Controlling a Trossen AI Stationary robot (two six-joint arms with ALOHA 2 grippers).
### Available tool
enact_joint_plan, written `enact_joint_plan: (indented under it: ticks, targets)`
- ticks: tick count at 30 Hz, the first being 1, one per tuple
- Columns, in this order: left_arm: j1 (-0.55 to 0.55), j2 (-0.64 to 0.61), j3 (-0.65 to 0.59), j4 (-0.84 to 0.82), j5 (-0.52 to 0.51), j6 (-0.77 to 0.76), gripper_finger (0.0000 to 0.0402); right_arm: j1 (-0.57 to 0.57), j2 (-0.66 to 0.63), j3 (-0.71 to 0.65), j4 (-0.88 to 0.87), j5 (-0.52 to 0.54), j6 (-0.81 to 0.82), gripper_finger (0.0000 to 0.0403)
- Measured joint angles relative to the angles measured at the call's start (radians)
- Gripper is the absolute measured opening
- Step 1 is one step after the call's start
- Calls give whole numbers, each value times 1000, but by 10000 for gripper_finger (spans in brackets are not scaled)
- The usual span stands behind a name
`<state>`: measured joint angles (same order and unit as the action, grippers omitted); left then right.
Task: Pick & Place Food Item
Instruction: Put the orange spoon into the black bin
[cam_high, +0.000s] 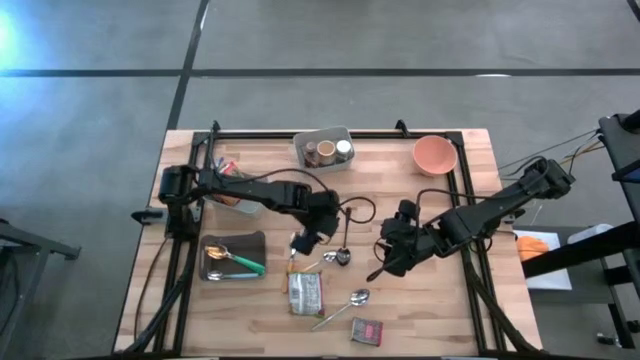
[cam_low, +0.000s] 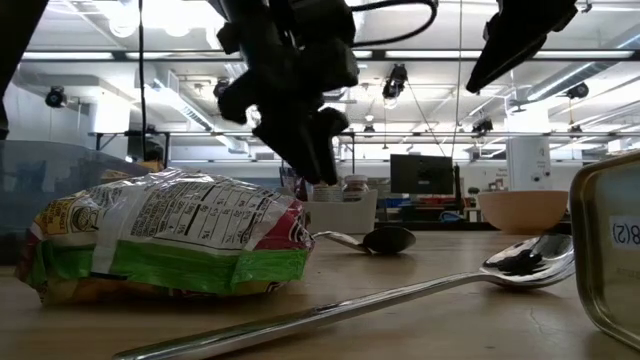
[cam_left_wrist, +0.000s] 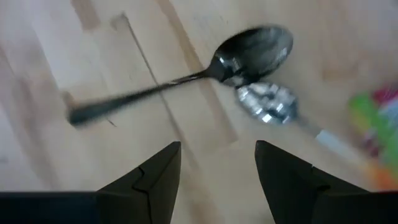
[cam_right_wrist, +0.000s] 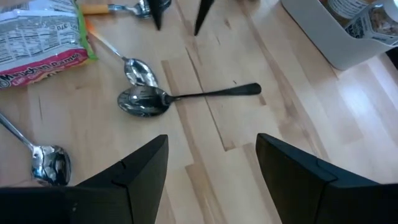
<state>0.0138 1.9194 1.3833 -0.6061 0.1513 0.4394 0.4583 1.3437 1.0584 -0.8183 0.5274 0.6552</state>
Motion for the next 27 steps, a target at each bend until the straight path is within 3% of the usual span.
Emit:
enact_joint_plan:
  ticks: [4,13,21,27]
  targets:
    - [-47,1,-1,29,0,-267,206,0,-5,3,11,0,-3,242]
    - [-96,6,-20,55,-83,-544,206,0,-6,11,16,-2,-6,242]
    - [-109,8,-106,121,-90,-680,206,0,-7,11,16,-4,-19,242]
    - [-142,8,-134,154,-93,-674,206,0,-7,11,17,-4,-23,242]
